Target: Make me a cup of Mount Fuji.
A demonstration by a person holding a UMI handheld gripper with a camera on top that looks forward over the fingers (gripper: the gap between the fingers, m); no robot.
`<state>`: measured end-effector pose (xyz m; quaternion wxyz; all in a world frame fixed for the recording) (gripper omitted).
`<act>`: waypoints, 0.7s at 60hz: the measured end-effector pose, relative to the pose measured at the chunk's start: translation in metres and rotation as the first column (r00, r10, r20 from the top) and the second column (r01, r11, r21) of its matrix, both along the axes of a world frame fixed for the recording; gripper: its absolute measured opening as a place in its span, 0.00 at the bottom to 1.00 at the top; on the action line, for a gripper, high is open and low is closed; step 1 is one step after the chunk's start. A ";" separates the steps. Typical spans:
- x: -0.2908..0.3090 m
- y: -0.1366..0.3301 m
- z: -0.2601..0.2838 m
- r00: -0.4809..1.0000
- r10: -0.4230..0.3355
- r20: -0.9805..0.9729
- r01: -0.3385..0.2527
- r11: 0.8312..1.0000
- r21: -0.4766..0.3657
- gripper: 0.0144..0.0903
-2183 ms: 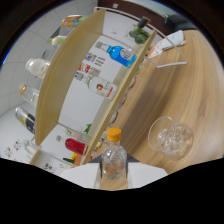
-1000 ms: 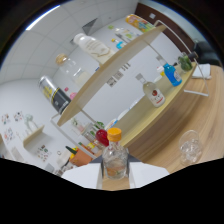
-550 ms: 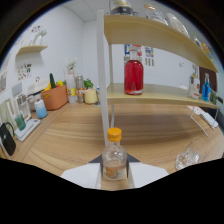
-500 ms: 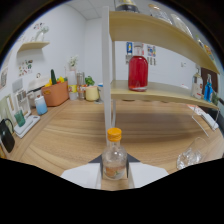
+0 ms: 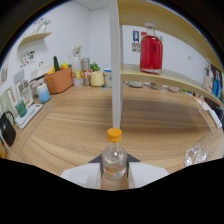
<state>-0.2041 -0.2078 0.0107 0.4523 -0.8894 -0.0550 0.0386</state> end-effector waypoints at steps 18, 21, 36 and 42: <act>-0.004 -0.022 0.007 0.999 0.046 -0.020 -0.046 0.999 0.000 0.70; -0.003 -0.028 0.015 0.998 0.061 -0.032 -0.060 0.998 0.008 0.90; 0.043 -0.061 0.098 0.995 0.083 -0.049 -0.074 0.985 0.156 0.95; 0.089 -0.068 0.118 0.999 0.038 -0.023 -0.033 0.979 0.201 0.95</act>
